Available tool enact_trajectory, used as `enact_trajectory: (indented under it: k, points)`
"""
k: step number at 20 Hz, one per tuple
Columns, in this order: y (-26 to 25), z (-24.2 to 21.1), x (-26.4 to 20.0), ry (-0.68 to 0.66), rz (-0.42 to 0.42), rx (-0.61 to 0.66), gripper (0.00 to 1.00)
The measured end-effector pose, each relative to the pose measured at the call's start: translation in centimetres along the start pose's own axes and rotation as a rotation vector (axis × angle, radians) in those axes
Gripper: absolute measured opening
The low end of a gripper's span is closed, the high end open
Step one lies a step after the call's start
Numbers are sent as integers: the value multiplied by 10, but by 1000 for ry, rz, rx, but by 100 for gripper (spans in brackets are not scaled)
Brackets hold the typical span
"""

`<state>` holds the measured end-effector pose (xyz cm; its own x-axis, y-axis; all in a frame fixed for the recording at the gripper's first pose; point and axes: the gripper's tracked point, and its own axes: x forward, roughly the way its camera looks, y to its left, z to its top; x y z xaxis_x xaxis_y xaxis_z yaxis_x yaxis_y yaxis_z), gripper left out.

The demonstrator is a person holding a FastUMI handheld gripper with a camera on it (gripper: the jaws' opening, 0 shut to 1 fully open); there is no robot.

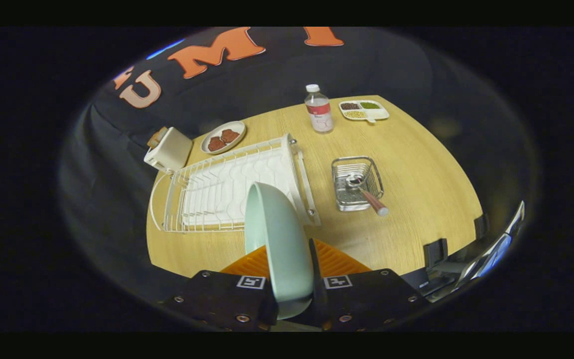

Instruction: Take the plate from the dish rack, then take the spoon from the basket and place it into the plate.

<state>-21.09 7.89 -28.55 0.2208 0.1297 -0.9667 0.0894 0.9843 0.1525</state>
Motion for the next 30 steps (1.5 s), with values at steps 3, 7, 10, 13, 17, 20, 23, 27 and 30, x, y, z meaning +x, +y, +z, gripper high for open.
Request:
enact_trajectory:
  k: [3, 7, 10, 13, 17, 20, 23, 27, 30]
  points:
    - [-9, -24, 8, 39, 21, 21, 28]
    - [-12, -47, 25, 67, 38, 33, 28]
    - [-9, -58, 34, 83, 49, 16, 28]
    - [0, -64, 42, 97, 81, 22, 28]
    - [7, -73, 53, 108, 102, 20, 28]
    - [10, -79, 60, 110, 115, 24, 29]
    - [16, -86, 66, 130, 160, 68, 29]
    - [14, -89, 73, 130, 156, 74, 33]
    - [5, -83, 76, 96, 115, 37, 40]
